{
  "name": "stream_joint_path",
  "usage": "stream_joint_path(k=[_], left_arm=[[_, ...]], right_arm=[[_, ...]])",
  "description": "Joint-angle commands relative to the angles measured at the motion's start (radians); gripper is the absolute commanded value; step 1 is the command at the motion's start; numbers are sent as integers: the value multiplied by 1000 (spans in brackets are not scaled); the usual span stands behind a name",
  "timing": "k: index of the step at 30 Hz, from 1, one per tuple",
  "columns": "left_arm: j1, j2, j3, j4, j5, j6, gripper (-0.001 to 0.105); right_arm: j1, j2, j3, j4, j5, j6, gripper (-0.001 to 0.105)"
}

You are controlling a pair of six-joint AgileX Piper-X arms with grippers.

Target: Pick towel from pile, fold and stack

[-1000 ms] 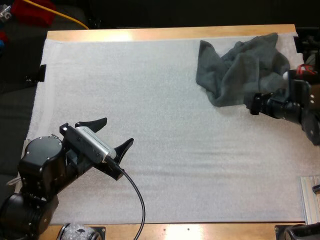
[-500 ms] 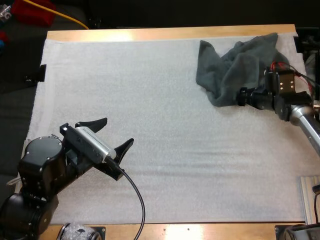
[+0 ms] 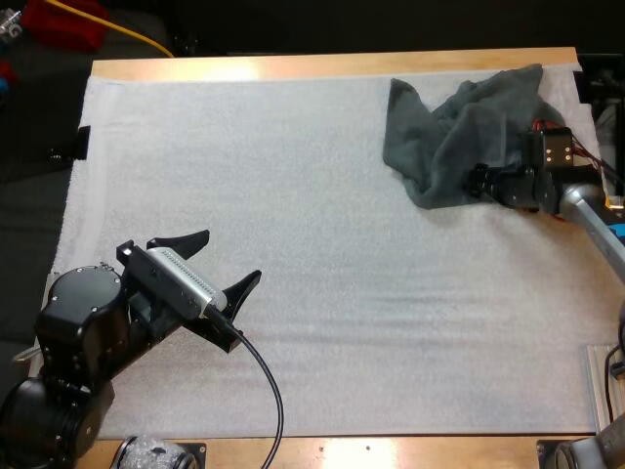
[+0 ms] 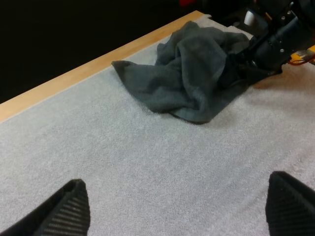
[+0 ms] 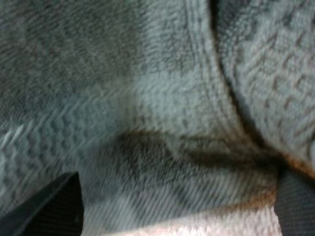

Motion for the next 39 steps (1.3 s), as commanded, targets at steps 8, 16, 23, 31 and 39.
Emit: stream_joint_path(k=[8,16,23,31,39], left_arm=[[-5,-3,-5,-12,6,-1,71],[-5,-3,-5,-12,29,-23,71],[-5,-3,-5,-12,29,-23,71],[-5,-3,-5,-12,29,-23,71],[-5,-3,-5,-12,29,-30,71]], right_arm=[[-1,8,-17,-37,42,83,77],[-1,47,-17,-26,-12,120,49],[-1,48,-17,2,-13,120,9],[14,-22,-17,59,-91,80,1],[79,-185,-17,228,-98,48,1]])
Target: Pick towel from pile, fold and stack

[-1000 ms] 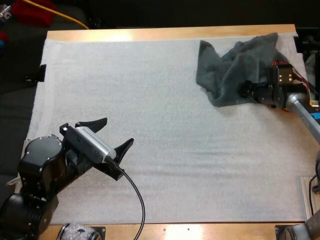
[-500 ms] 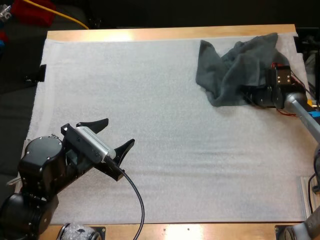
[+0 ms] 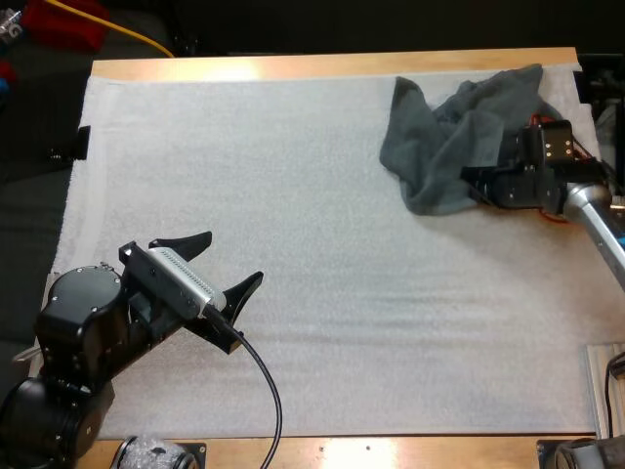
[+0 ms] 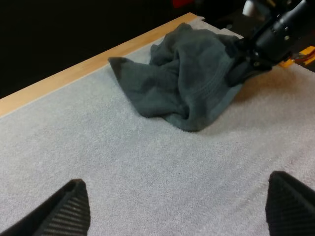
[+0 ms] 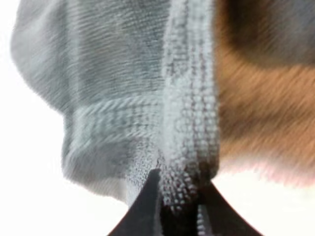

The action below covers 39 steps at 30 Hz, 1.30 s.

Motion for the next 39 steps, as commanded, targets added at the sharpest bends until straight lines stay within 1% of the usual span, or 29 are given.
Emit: stream_joint_path(k=[1,6,11,14,18,22,25,27,29,31,34,36,39], left_arm=[[-5,-3,-5,-11,10,-12,71],[-5,-3,-5,-11,10,-40,71],[-5,-3,-5,-11,10,-40,71],[-5,-3,-5,-11,10,-40,71],[-5,-3,-5,10,10,-40,71],[-5,-3,-5,47,27,-40,71],[-5,-3,-5,58,61,-40,71],[-5,-3,-5,62,101,-40,71],[-5,-3,-5,64,117,-40,71],[-5,-3,-5,64,123,-40,71],[-5,-3,-5,66,123,-40,71],[-5,-3,-5,66,123,-40,71],[-5,-3,-5,69,123,-40,71]], right_arm=[[13,-29,-7,37,-15,-19,1],[97,-135,-7,115,-15,-30,1],[178,-233,-9,118,-15,-20,1],[230,-280,-13,109,-15,10,1],[291,-305,-62,110,-15,61,1],[349,-305,-134,96,-15,67,1],[385,-305,-197,69,-6,72,1],[396,-299,-237,44,-5,107,1],[396,-297,-262,14,-15,137,1],[396,-294,-286,-21,-20,167,1],[396,-283,-317,-92,-85,229,1],[396,-275,-326,-169,-139,287,1],[404,-263,-326,-273,-150,343,1]])
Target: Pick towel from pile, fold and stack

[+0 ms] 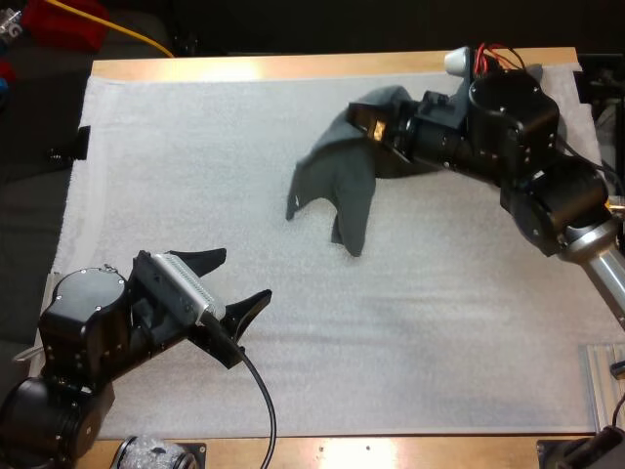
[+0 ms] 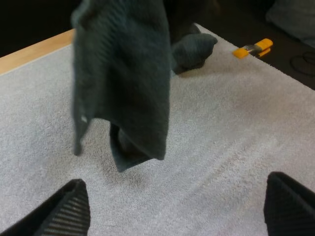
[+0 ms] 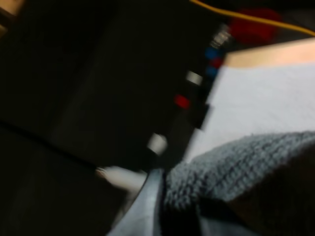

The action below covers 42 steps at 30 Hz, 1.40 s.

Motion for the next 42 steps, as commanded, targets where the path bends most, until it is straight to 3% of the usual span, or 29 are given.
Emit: stream_joint_path(k=[1,5,10,15,22,25,32,42], left_arm=[[-5,-3,-5,11,11,-9,71],[-5,-3,-5,14,11,-9,71],[-5,-3,-5,30,11,-9,71],[-5,-3,-5,30,11,-9,71],[-5,-3,-5,30,11,-9,71],[-5,-3,-5,36,11,-9,71],[-5,13,29,36,11,-14,71],[-5,99,149,22,54,-84,71]], right_arm=[[3,3,-11,-49,-16,14,1],[30,23,-11,-97,-46,-8,1],[74,27,14,74,-68,-157,1],[110,27,146,300,-14,-250,1],[110,27,338,407,6,-270,1],[110,27,400,455,102,-282,1],[110,27,457,579,437,-350,1],[110,25,458,617,443,-383,1]])
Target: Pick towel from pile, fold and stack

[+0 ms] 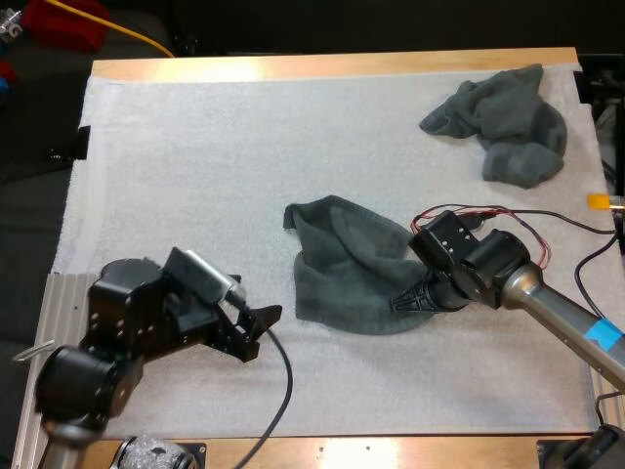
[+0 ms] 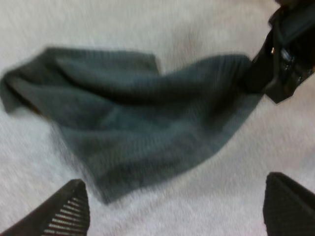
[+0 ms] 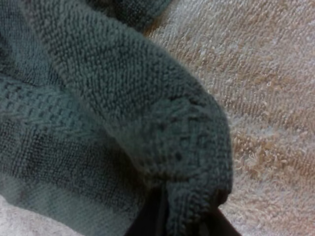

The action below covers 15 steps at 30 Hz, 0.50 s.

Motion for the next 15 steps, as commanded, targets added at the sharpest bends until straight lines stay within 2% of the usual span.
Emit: stream_joint_path(k=[1,9,15], left_arm=[[-5,15,10,-16,20,-13,71],[-5,174,85,-99,24,-13,71],[-5,306,88,-172,49,-13,71]], right_arm=[[-1,-10,-2,11,10,-10,1],[-1,-10,-2,31,8,-10,1],[-1,-10,-2,33,8,-10,1]])
